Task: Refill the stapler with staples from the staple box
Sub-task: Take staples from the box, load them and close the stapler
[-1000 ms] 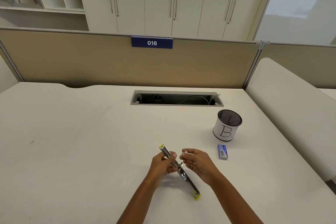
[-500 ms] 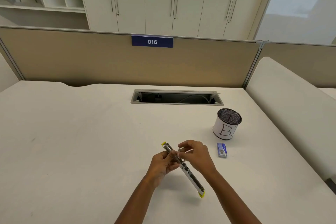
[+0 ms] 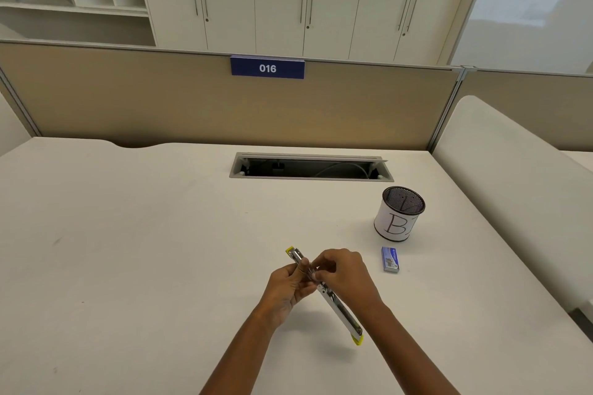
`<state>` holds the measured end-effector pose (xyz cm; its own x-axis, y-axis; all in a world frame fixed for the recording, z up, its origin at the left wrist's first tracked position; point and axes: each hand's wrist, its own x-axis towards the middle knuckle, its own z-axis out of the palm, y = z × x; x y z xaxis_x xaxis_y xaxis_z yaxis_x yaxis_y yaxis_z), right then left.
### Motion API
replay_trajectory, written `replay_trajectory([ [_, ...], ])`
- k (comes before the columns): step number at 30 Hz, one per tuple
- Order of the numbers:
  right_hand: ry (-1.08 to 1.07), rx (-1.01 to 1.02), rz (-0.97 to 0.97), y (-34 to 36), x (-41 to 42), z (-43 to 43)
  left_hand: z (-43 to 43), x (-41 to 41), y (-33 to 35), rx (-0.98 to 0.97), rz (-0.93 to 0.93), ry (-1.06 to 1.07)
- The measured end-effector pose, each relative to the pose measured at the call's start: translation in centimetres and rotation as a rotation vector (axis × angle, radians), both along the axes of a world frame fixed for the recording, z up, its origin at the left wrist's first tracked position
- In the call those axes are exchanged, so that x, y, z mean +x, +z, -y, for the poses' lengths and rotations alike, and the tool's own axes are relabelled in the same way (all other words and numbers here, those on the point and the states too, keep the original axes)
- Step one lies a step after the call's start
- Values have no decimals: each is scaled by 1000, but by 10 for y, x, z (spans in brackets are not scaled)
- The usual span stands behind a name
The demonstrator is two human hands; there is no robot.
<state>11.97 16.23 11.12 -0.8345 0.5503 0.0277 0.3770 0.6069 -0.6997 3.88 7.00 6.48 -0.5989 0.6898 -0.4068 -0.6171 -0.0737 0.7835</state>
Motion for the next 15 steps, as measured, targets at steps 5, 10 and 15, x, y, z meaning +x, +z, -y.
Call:
replay_trajectory([
  [5, -19, 2, -8, -1, 0, 2, -1, 2, -2, 6, 65, 9],
  [10, -42, -25, -36, -3, 4, 3, -2, 3, -3, 47, 175, 26],
  [15, -8, 18, -45, -3, 7, 4, -7, 2, -2, 29, 254, 38],
])
